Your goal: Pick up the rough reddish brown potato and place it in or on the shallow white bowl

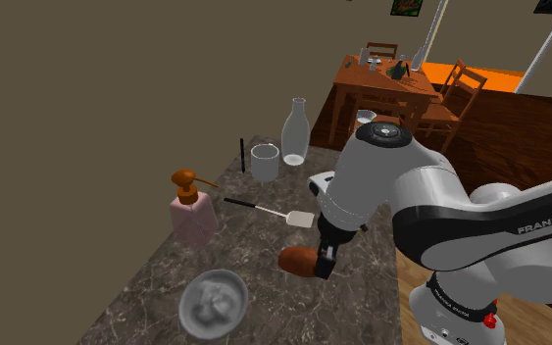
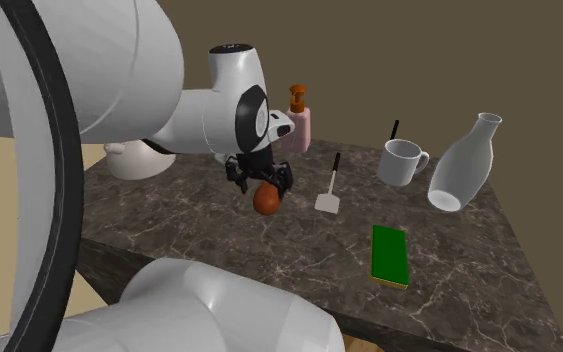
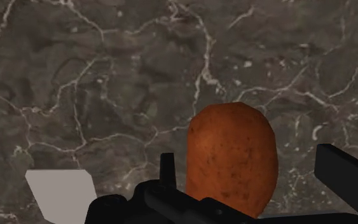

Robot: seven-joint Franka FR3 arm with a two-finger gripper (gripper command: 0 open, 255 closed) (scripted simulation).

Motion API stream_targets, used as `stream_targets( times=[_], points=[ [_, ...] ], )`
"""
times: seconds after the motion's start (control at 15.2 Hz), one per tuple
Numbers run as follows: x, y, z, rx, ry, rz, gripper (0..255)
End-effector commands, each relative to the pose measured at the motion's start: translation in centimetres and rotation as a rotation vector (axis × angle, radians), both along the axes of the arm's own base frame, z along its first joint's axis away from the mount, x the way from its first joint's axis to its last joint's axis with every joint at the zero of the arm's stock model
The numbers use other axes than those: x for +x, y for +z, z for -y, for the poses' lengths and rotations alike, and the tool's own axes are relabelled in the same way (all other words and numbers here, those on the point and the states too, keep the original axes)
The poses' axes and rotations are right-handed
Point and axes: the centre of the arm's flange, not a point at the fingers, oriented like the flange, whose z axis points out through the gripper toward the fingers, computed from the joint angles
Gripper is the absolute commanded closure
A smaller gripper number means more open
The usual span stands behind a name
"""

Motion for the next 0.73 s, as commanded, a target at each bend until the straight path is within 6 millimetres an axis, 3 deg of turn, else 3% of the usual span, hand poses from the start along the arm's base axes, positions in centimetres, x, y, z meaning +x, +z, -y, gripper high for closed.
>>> stream_targets(
  times=[0.0,0.2,0.66],
  points=[
    [0.1,-1.3,-0.2,0.001,0.001,0.001,0],
    [0.3,-2.6,-0.2,0.001,0.001,0.001,0],
    [0.3,-2.6,-0.2,0.001,0.001,0.001,0]
  ],
)
